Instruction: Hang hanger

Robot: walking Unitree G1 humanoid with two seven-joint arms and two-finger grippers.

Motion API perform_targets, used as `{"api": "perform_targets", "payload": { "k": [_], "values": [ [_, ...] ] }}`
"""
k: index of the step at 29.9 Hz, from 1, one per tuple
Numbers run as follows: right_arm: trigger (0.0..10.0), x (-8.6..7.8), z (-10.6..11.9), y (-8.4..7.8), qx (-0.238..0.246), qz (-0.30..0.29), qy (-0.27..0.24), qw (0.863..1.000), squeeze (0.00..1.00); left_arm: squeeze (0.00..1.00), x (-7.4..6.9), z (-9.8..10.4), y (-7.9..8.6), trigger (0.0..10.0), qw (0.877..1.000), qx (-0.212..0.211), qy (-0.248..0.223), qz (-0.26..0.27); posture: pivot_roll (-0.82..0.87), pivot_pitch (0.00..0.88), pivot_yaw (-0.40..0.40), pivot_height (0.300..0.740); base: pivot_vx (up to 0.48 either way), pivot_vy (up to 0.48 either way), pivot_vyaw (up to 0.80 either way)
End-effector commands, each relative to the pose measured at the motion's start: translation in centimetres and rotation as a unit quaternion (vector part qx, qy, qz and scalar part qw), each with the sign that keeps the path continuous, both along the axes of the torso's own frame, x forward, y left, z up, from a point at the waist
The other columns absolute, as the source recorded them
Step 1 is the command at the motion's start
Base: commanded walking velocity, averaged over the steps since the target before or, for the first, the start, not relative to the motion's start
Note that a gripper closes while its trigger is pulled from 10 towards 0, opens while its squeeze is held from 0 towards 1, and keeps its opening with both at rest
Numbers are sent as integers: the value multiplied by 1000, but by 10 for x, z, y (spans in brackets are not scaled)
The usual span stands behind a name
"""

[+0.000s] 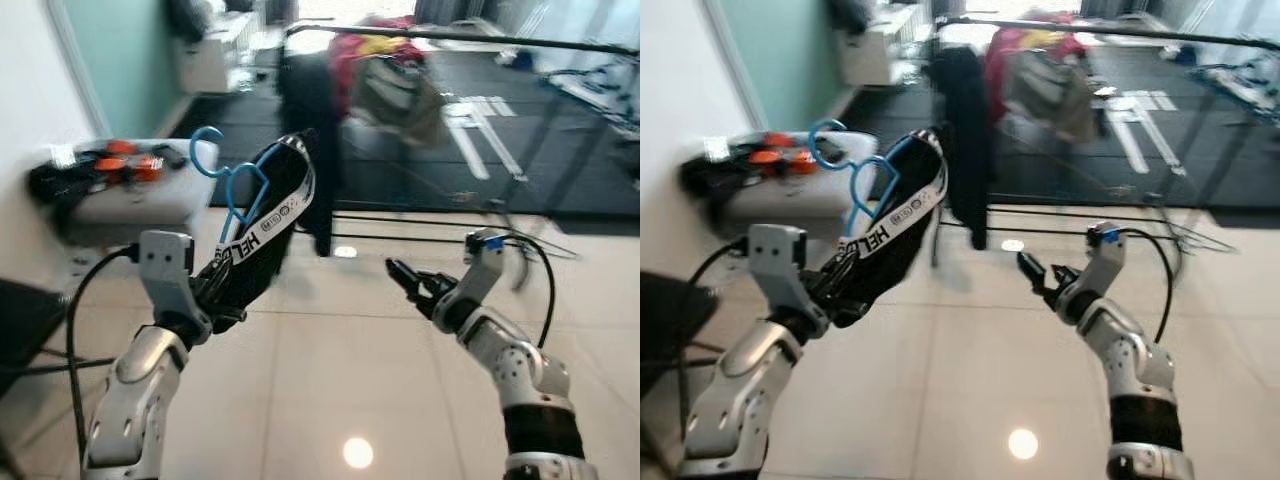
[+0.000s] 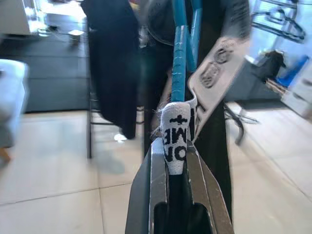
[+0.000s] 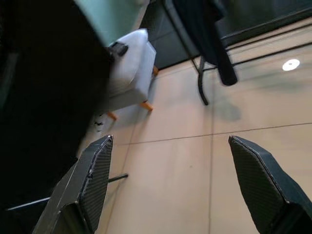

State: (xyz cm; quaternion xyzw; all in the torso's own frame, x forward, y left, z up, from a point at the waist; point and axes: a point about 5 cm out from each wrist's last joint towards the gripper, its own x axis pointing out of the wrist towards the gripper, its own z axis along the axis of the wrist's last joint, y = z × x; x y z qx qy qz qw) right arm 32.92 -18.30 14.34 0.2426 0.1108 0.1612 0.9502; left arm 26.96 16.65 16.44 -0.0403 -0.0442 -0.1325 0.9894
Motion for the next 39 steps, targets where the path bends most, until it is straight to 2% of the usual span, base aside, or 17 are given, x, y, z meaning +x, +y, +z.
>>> {"api": "perform_targets", "payload": {
  "k": [1, 2, 7, 8, 10, 11, 13, 14, 15, 16, 20, 21, 23, 25, 28, 39],
  "values": [
    [10000, -2, 2, 1, -10, 6, -8, 1000, 0, 0, -8, 1, -8, 10000, 999, 9, 5, -45, -82, 85, -37, 740, 0, 0, -800],
    [10000, -3, 1, -1, -15, 4, -10, 1000, 0, 0, -13, -1, -14, 10000, 997, 6, 15, -71, -83, 85, -37, 740, 0, 0, -800],
    [10000, -5, 0, -3, -17, -2, -12, 1000, 0, 0, -18, -3, -21, 10000, 995, 18, 20, -91, -88, 90, -39, 740, 0, 0, -800],
    [10000, -6, -1, -4, -21, -12, -20, 1000, 0, 0, -21, -5, -28, 10000, 993, 39, 25, -112, -97, 90, -34, 740, 480, 0, -800],
    [10000, -6, -1, -4, -21, -12, -20, 1000, 0, 0, -21, -5, -28, 10000, 993, 39, 25, -112, -97, 90, -34, 740, 480, 0, -800],
    [10000, -9, 0, -5, -21, -21, -26, 999, 0, 0, -24, -6, -35, 10000, 990, 66, 21, -127, -100, 91, -32, 740, 480, 0, 0],
    [10000, -9, 0, -5, -21, -21, -26, 999, 0, 0, -24, -6, -35, 10000, 990, 66, 21, -127, -100, 91, -32, 740, 480, 0, 0],
    [10000, -10, 1, -5, -24, -25, -32, 999, 0, 0, -26, -6, -44, 10000, 987, 81, 17, -138, -102, 92, -33, 740, 480, 0, 0],
    [10000, -10, 1, -5, -24, -25, -32, 999, 0, 0, -26, -6, -44, 10000, 987, 81, 17, -138, -102, 92, -33, 740, 480, 0, 0],
    [10000, -11, 2, -4, -26, -25, -35, 999, 0, 0, -26, -7, -52, 10000, 985, 94, 14, -143, -106, 91, -35, 740, 480, 0, 0],
    [10000, -12, 3, -4, -27, -23, -36, 999, 0, 0, -25, -6, -58, 10000, 986, 95, 7, -138, -108, 88, -35, 740, 480, 0, 0],
    [10000, -13, 3, -3, -26, -19, -36, 999, 0, 0, -25, -5, -65, 10000, 986, 97, 3, -137, -107, 88, -35, 740, 480, 0, 0],
    [10000, -13, 3, -3, -26, -19, -36, 999, 0, 0, -25, -5, -65, 10000, 986, 97, 3, -137, -107, 88, -35, 740, 480, 0, 0],
    [10000, -12, 5, -2, -20, -11, -42, 999, 0, 0, -27, -8, -77, 10000, 980, 128, -4, -149, -103, 83, -34, 740, 480, 0, 0],
    [10000, -13, 6, -1, -18, -5, -51, 999, 0, 0, -28, -10, -81, 10000, 977, 147, -3, -156, -103, 83, -33, 740, 480, 0, 0],
    [10000, -10, 10, 6, -14, 3, -68, 998, 0, 0, -27, -9, -83, 10000, 972, 167, -9, -165, -103, 83, -22, 740, 480, 0, 0]
  ]
}}
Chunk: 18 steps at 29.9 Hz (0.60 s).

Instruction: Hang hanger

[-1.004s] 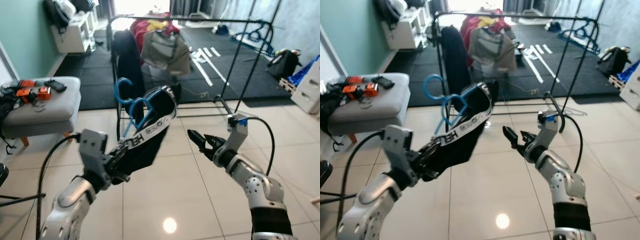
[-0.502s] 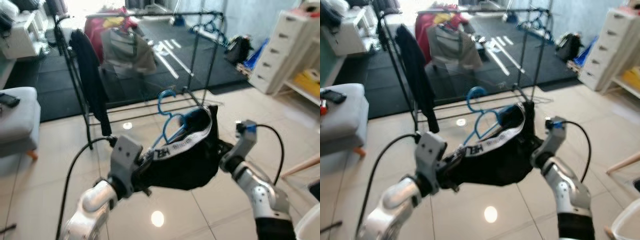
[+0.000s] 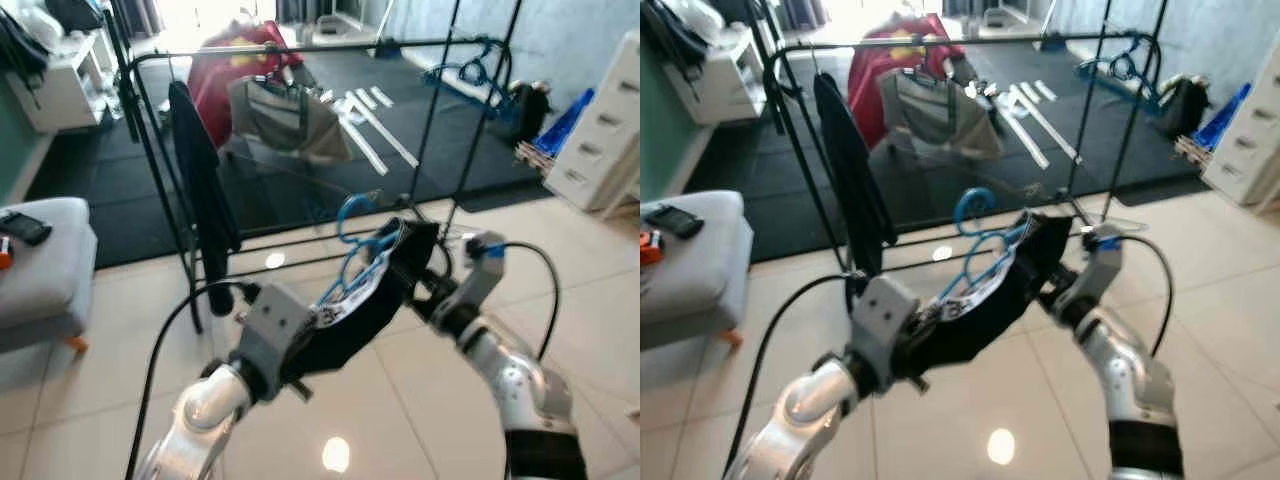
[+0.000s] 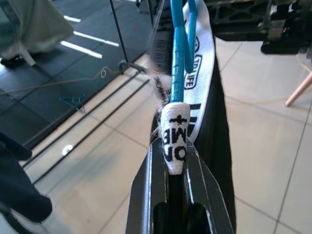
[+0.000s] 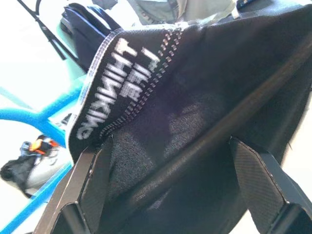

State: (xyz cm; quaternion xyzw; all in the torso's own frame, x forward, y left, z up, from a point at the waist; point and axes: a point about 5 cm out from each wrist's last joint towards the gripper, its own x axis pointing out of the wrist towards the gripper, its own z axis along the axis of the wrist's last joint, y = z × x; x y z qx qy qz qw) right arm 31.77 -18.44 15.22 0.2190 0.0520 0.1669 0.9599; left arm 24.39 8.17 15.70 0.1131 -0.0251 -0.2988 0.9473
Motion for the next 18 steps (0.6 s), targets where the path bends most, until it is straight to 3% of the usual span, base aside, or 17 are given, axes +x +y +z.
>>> {"api": "perform_targets", "payload": {
  "k": [1, 14, 18],
  "values": [
    [10000, 1, 1, 7, 0, 10, -6, 1000, 0, 0, -1, -2, 2, 10000, 1000, 7, 0, -1, -103, 83, -22, 740, 480, 0, 0],
    [10000, 0, 4, 10, -1, 24, -20, 1000, 0, 0, 0, 4, -4, 10000, 1000, -1, -7, -9, -108, 85, -22, 740, 480, 0, 0],
    [10000, -1, 5, 13, -10, 38, -23, 999, 0, 0, 3, 5, -7, 10000, 1000, 3, -7, -5, -110, 86, -23, 740, 480, 0, -800]
  ]
}}
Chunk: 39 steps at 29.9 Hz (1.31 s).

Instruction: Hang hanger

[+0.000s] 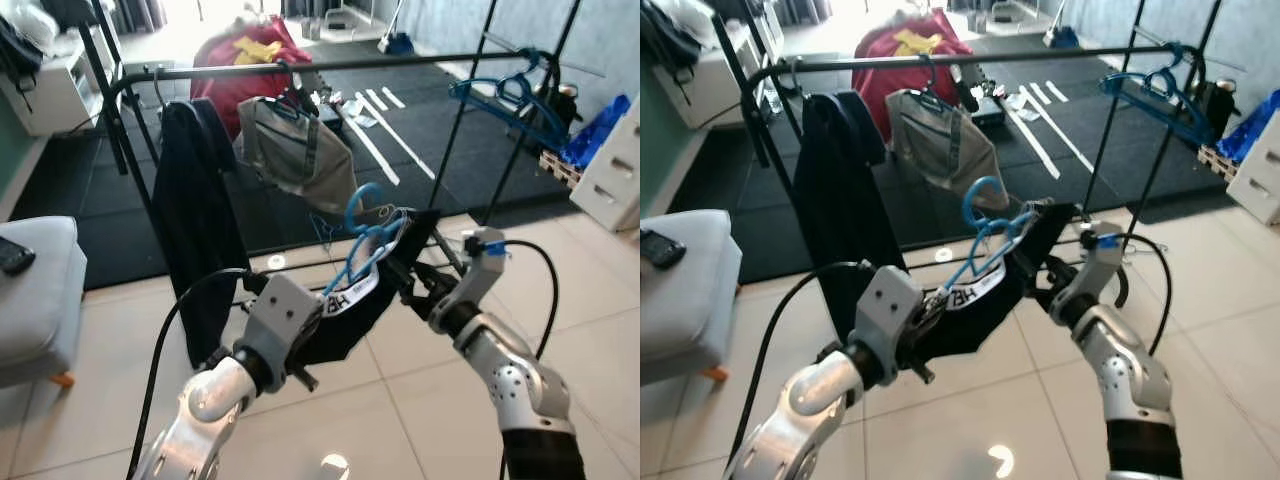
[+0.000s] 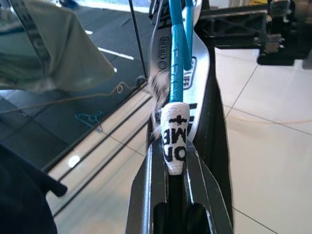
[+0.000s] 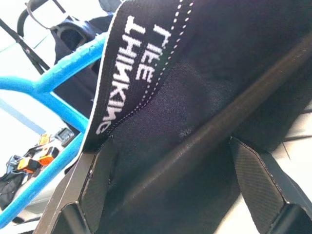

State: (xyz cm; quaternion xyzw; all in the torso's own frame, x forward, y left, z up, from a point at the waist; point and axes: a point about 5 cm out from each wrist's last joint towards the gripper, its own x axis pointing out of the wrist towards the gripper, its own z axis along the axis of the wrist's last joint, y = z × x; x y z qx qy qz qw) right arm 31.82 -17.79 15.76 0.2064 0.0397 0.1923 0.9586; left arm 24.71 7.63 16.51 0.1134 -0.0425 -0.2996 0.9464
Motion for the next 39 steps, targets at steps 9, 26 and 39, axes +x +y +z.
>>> {"api": "perform_targets", "payload": {
  "k": [9, 26, 39],
  "values": [
    [10000, -1, -1, 7, -4, 21, -3, 1000, 0, 0, 3, 0, -11, 10000, 1000, 2, 10, -1, -113, 87, -25, 740, 480, 0, -800],
    [10000, -2, 1, 8, 7, 23, -14, 1000, 0, 0, 10, 18, -32, 10000, 1000, -21, 7, -9, -114, 88, -17, 740, 480, 0, -376],
    [10000, -2, 1, 10, 11, 22, -13, 1000, 0, 0, 30, 17, -3, 10000, 985, -35, 61, 155, -112, 88, -15, 740, 421, 0, 0]
  ]
}}
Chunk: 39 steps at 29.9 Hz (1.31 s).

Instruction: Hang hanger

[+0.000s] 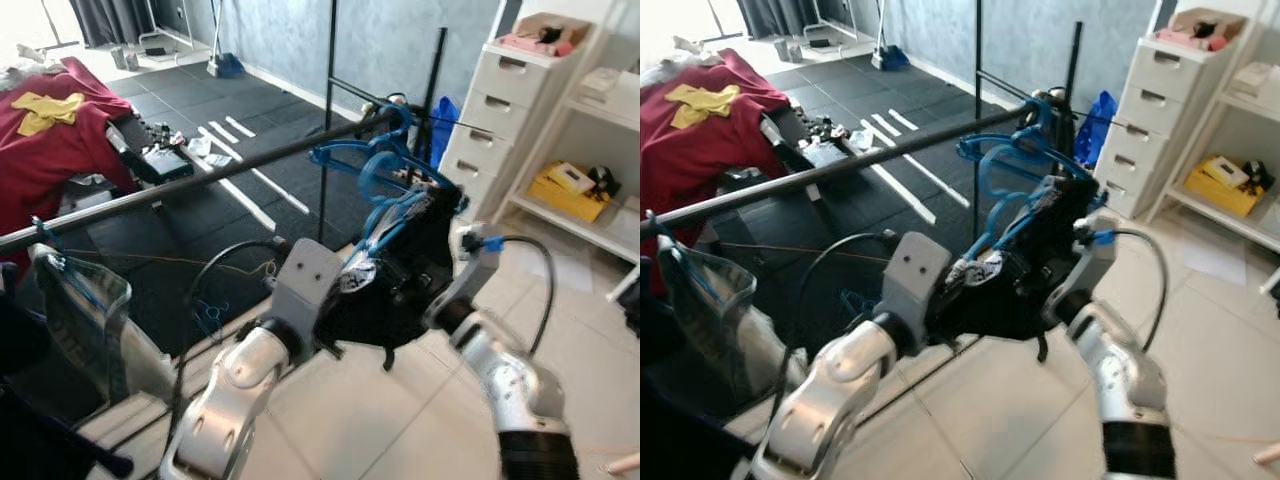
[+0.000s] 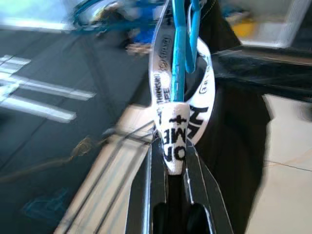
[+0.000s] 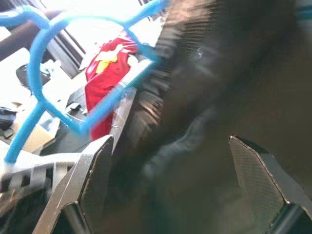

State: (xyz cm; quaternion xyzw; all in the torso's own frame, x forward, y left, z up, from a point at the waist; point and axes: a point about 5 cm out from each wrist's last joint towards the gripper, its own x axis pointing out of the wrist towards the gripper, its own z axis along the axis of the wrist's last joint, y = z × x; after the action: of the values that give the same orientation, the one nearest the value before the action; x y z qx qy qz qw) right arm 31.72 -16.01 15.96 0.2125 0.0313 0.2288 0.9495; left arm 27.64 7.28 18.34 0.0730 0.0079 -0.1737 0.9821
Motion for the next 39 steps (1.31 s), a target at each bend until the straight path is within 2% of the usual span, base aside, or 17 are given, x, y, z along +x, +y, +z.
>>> {"api": "perform_targets", "payload": {
  "k": [1, 2, 3, 4, 9, 10, 12, 18, 20, 27, 31, 34, 35, 36, 37, 38, 39],
  "values": [
    [10000, -1, -1, -8, 0, -13, 2, 1000, 0, 0, 1, -1, 0, 10000, 1000, -4, 14, 21, -112, 88, -15, 740, 0, 0, 0],
    [10000, -1, -1, -8, 0, -13, 3, 1000, 0, 0, 3, -8, 11, 10000, 997, 3, 38, 63, -111, 88, -14, 740, 0, 0, 0],
    [10000, -1, -1, -8, 0, -13, 3, 1000, 0, 0, 3, -8, 11, 10000, 997, 3, 38, 63, -111, 88, -14, 740, 0, 0, 0],
    [10000, -1, -1, -9, 1, -13, 3, 1000, 0, 0, 3, -13, 18, 10000, 995, 8, 53, 88, -111, 88, -14, 740, 0, 0, 0],
    [10000, -1, -2, -9, 1, -13, 4, 1000, 0, 0, 3, -15, 26, 10000, 991, 2, 59, 117, -113, 89, -14, 740, 0, 0, 0],
    [10000, -2, -3, -10, 0, -13, 6, 1000, 0, 0, 2, -12, 39, 10000, 986, -14, 47, 159, -114, 87, -14, 740, 0, 0, 0],
    [10000, -2, -3, -10, 0, -13, 6, 1000, 0, 0, 1, -11, 43, 10000, 984, -18, 42, 173, -114, 87, -14, 740, 0, 0, 0],
    [10000, -2, -3, -11, 1, -12, 8, 1000, 0, 0, -4, -9, 49, 10000, 981, -25, 35, 190, -111, 88, -13, 740, 0, 0, 0],
    [10000, -1, -3, -10, 2, -12, 8, 1000, 0, 0, -9, -7, 55, 10000, 976, -33, 28, 212, -107, 93, -10, 740, 0, 0, 0],
    [10000, -1, -3, -10, 4, -12, 9, 1000, 0, 0, -12, -6, 60, 10000, 971, -40, 28, 233, -108, 95, -10, 740, 0, 0, 0],
    [10000, -1, -3, -11, 3, -14, 10, 1000, 0, 0, -16, -28, 53, 10000, 971, -10, 97, 219, -108, 99, -9, 740, 0, 0, 0],
    [10000, -1, -3, -11, 3, -14, 10, 1000, 0, 0, -16, -28, 53, 10000, 971, -10, 97, 219, -108, 99, -9, 740, 0, 0, 0],
    [10000, 0, -3, -11, 3, -15, 10, 1000, 0, 0, -18, -37, 51, 10000, 969, -4, 120, 216, -107, 99, -8, 740, 0, 0, 0],
    [10000, 0, -3, -11, 3, -15, 10, 1000, 0, 0, -18, -37, 51, 10000, 969, -4, 120, 216, -107, 99, -8, 740, 0, 0, 0],
    [10000, 0, -3, -11, 3, -16, 11, 1000, 0, 239, -19, -42, 49, 10000, 967, -11, 139, 212, -107, 99, -9, 740, 0, 0, 0],
    [10000, 0, -3, -11, 3, -16, 11, 1000, 0, 239, -19, -42, 49, 10000, 967, -11, 139, 212, -107, 99, -9, 740, 0, 0, 0],
    [10000, 0, -3, -11, 3, -17, 11, 1000, 0, 1000, -21, -45, 46, 10000, 967, -10, 153, 204, -108, 99, -9, 740, 0, 0, 0]
  ]
}}
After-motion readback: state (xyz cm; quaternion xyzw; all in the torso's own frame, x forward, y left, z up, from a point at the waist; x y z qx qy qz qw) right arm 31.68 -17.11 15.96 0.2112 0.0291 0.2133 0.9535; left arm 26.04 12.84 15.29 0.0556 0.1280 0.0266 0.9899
